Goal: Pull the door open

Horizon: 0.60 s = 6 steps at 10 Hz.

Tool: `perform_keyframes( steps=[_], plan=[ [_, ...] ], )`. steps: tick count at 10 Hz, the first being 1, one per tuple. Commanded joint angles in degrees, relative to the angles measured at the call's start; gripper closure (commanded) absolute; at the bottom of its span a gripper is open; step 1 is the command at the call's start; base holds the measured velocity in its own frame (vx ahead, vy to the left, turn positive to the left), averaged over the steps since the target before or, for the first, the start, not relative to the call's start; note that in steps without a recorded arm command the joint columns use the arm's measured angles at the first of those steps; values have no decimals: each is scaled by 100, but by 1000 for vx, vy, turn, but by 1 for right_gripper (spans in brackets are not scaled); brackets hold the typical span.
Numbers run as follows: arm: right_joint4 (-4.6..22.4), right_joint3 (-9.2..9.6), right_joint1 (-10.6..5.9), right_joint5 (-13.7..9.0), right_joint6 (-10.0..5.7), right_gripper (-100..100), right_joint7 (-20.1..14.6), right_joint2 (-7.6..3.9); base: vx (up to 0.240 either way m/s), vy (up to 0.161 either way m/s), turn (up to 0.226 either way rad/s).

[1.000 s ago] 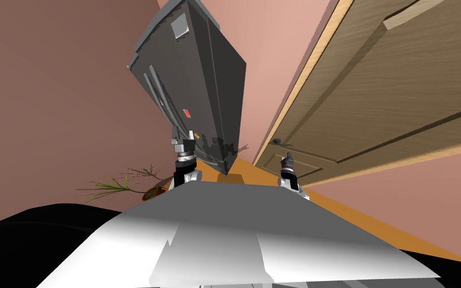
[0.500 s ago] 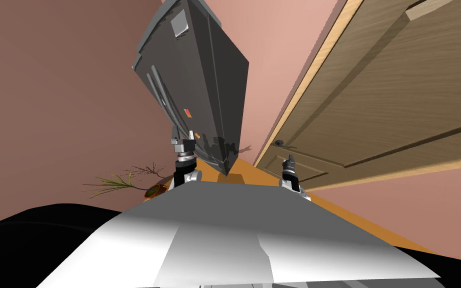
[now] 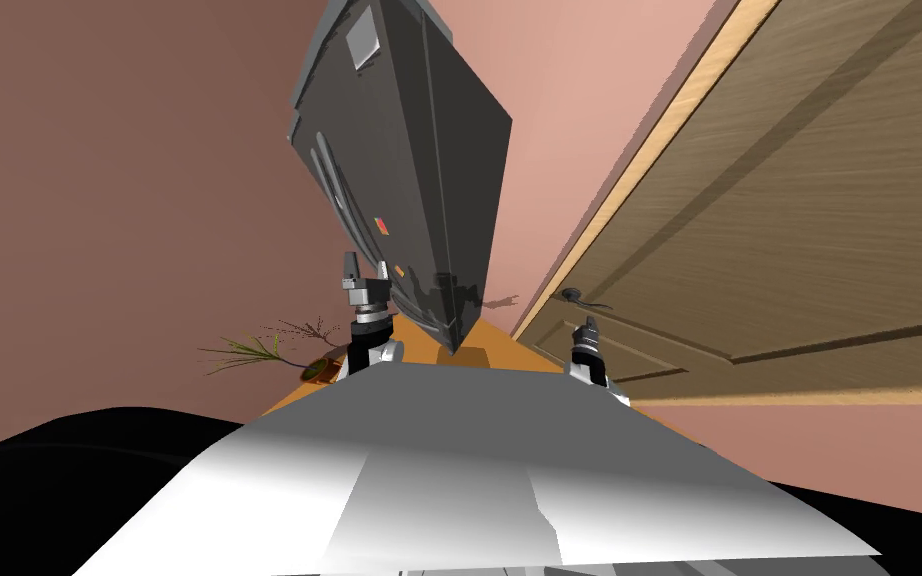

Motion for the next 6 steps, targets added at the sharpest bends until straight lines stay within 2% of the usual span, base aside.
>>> perform_keyframes(
  steps=[1, 2, 4, 5, 6],
  plan=[
    [194, -73, -48, -73, 38, -100, 15, -30, 47, -63, 130],
    [194, -73, -48, -73, 38, -100, 15, -30, 29, -42, 42],
    [521, -130, -159, -141, 7, -100, -15, -112, 31, -33, 92],
    [540, -130, -159, -141, 7, -100, -15, -112, 29, -29, 56],
    [671, -151, -201, -166, -5, -100, -26, -143, 20, -21, 76]
  ],
)
